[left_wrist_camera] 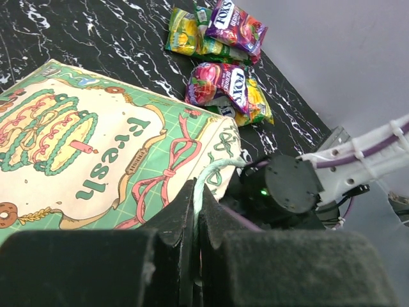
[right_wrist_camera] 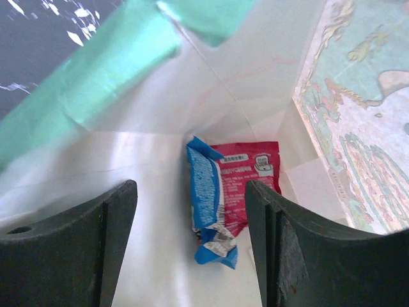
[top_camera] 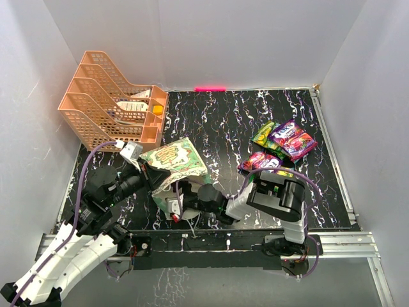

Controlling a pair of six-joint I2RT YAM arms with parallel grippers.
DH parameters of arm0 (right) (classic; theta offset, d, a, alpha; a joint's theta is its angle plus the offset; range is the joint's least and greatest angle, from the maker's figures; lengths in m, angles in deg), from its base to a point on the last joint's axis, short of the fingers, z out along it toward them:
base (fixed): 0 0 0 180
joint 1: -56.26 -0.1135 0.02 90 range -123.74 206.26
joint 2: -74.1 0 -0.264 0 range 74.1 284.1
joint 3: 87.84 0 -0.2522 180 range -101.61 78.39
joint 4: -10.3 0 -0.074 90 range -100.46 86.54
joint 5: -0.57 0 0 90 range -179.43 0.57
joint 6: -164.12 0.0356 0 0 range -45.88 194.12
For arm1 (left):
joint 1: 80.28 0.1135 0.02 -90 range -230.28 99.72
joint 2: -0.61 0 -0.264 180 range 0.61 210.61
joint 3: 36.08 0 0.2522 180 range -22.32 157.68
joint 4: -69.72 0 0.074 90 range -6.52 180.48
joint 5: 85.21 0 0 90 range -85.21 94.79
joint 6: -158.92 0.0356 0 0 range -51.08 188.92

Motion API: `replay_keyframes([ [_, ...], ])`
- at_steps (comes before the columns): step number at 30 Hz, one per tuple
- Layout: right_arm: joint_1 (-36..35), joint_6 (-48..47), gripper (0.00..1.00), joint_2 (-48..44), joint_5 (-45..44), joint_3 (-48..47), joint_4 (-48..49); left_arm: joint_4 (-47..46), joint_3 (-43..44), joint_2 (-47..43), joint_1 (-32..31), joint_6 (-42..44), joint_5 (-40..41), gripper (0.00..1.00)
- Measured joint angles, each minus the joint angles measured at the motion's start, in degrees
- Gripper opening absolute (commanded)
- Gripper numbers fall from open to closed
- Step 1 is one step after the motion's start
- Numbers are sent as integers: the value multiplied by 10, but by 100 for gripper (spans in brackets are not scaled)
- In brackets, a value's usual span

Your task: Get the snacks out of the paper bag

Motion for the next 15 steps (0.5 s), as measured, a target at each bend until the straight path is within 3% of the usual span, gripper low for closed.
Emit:
replay_keyframes([
  [4,-16,40,59,-16,3,38,46,4,0,-5,0,-2,19,0],
  [7,-25,51,49,-14,-43,39,57,4,0,-17,0,-2,23,0],
  [13,-38,39,22,-3,-143,38,89,-10,0,-36,0,6,-24,0],
  [15,-38,35,20,-3,-155,31,80,-14,-2,-39,0,12,-43,0],
])
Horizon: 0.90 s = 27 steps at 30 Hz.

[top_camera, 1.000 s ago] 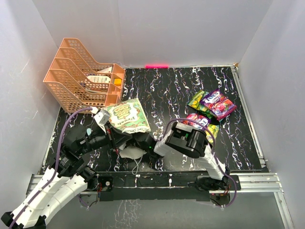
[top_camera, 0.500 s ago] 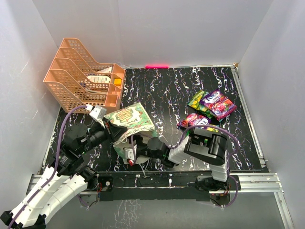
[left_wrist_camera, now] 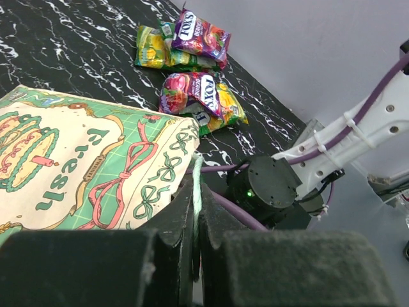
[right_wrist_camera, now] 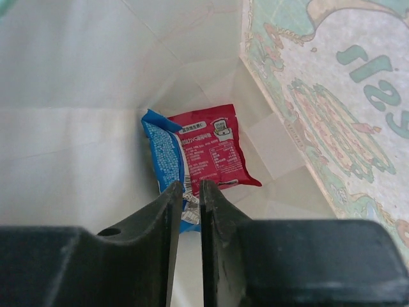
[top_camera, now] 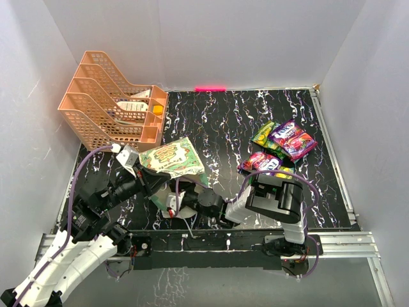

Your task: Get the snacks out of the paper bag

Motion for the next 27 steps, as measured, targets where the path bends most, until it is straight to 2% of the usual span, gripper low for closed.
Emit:
replay_keyframes([
  [6,1,-12,19,0,-19,-40,-71,-24,-23,-9,0,-1,-43,0],
  [13,9,-67,20,5,-36,-77,-159,-57,-32,7,0,-16,-95,0],
  [17,20,-74,27,5,-20,-75,-174,-58,-31,10,0,-16,-95,0],
  [22,21,-68,42,-17,32,-27,-167,-35,-28,7,0,-29,-32,0],
  [27,3,-36,47,-63,77,17,-163,-31,-30,14,0,-56,6,0],
])
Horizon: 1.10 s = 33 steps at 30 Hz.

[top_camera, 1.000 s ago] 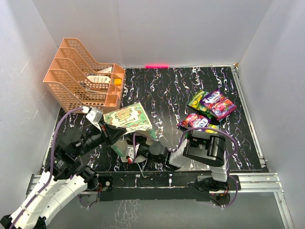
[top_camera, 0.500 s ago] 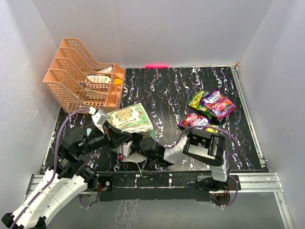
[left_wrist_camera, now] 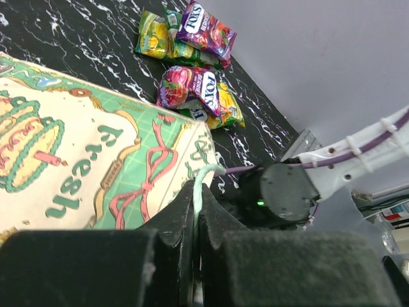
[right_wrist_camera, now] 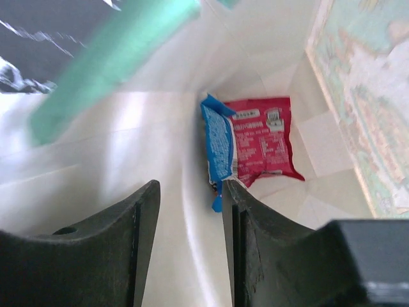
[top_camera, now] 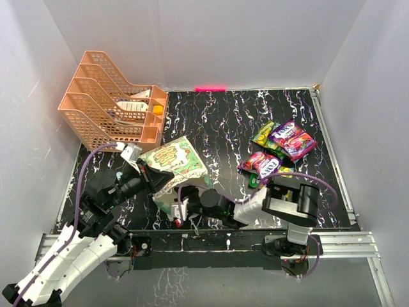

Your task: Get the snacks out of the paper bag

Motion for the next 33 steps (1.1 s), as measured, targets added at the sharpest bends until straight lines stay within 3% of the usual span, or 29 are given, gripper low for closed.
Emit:
replay_keyframes([
  [8,-10,137,49,-126,46,101,37,-33,-35,66,0,-50,-32,0],
  [16,-12,347,50,-145,-25,198,64,-114,-121,110,0,-144,-98,0],
  [21,-32,502,48,-134,-101,180,87,-173,-135,74,0,-181,-108,0],
  [26,-52,723,47,-108,-240,123,63,-242,-161,53,0,-207,-110,0],
  [33,-51,959,48,-51,-357,54,47,-296,-171,62,0,-223,-102,0],
])
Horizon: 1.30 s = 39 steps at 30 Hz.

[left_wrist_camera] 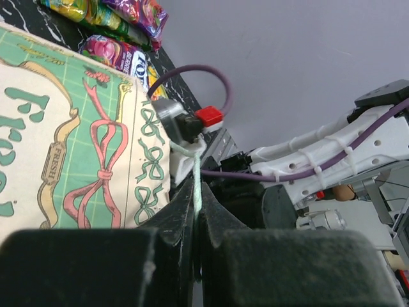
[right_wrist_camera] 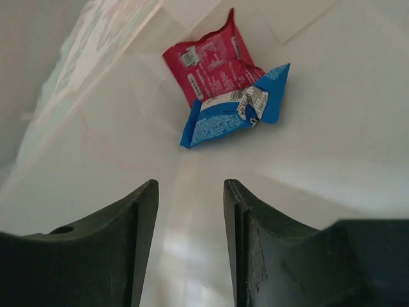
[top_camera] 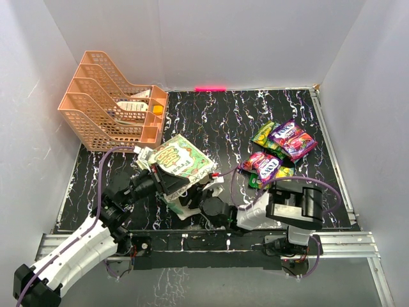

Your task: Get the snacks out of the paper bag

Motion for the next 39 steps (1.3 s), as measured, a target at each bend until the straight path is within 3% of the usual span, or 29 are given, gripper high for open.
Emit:
replay_keyframes([
  [7,1,135,51,71,-58,-54,-17,-64,-4,44,0,-21,0,0],
  [10,8,151,46,101,-63,-55,13,-71,-4,49,0,-25,-1,0],
  [19,28,117,46,153,-3,-37,146,-62,6,32,0,-14,9,0],
  [23,27,78,50,154,24,-38,180,-62,22,53,0,-11,9,0],
  [32,44,-18,46,198,103,-60,229,-49,49,81,0,0,-23,0],
  [39,59,-40,58,200,114,-97,228,-45,49,76,0,2,-43,0],
])
